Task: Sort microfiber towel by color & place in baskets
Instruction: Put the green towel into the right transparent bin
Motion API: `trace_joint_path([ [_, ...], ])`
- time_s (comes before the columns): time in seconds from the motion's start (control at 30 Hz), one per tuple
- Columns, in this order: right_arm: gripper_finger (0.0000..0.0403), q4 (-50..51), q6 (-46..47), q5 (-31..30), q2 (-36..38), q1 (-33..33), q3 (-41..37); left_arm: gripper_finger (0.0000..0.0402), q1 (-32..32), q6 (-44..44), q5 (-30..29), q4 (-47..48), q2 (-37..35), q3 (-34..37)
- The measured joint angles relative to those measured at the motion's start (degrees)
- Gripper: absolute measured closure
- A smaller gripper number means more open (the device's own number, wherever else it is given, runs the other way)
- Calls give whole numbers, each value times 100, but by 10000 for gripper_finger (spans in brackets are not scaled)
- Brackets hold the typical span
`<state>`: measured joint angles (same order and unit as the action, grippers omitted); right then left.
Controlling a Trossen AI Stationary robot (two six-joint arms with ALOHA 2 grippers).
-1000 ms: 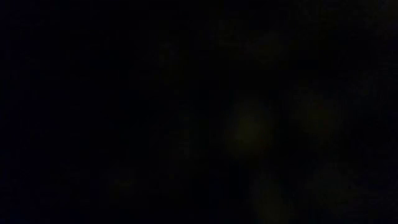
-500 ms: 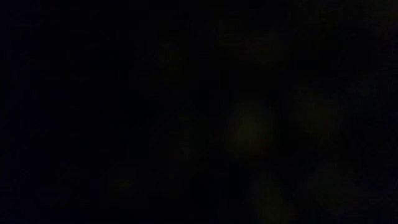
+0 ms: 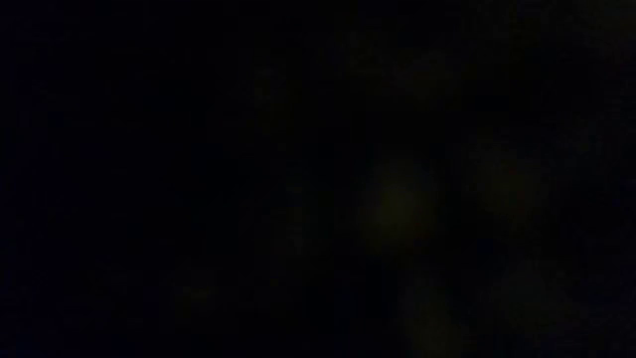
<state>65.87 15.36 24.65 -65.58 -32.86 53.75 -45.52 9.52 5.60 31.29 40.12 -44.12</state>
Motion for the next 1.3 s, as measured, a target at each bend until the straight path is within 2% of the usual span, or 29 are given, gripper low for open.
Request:
trace_joint_path([
  [0.1, 334, -50, -18, 322, -51, 0, 0, 274, 0, 0, 0, 0, -1, 0],
  [0.23, 300, -500, 53, 1366, -15, 152, 0, 274, 0, 0, 2, 1, -1, 0],
  [0.3, 288, -817, 168, 1579, 36, 289, 10, 274, 0, 0, 0, 0, -2, 0],
  [0.4, 278, -921, 264, 1462, 55, 422, 90, 274, 0, 0, 2, -4, 0, 0],
  [0.5, 276, -921, 268, 1047, 55, 553, 315, 274, 0, 0, 54, -65, 0, 1],
  [0.6, 278, -903, 266, 504, 55, 657, 617, 274, 0, -8, 477, -268, 0, 2],
  [0.73, 283, -915, 117, -58, 55, 739, 1046, 274, 0, -139, 1428, -646, 24, 2],
  [0.83, 284, -917, 56, -79, 55, 754, 1307, 274, 28, -132, 1892, -893, 129, 2],
  [1.0, 286, -915, 52, -80, 55, 820, 1552, 274, 157, -299, 1935, -1119, 380, 2],
  [1.1, 290, -908, 52, -74, 55, 886, 1574, 274, 164, -600, 1715, -1115, 553, 2],
  [1.3, 299, -830, 61, -77, 55, 938, 1552, 274, 160, -609, -151, -953, 914, -149],
])
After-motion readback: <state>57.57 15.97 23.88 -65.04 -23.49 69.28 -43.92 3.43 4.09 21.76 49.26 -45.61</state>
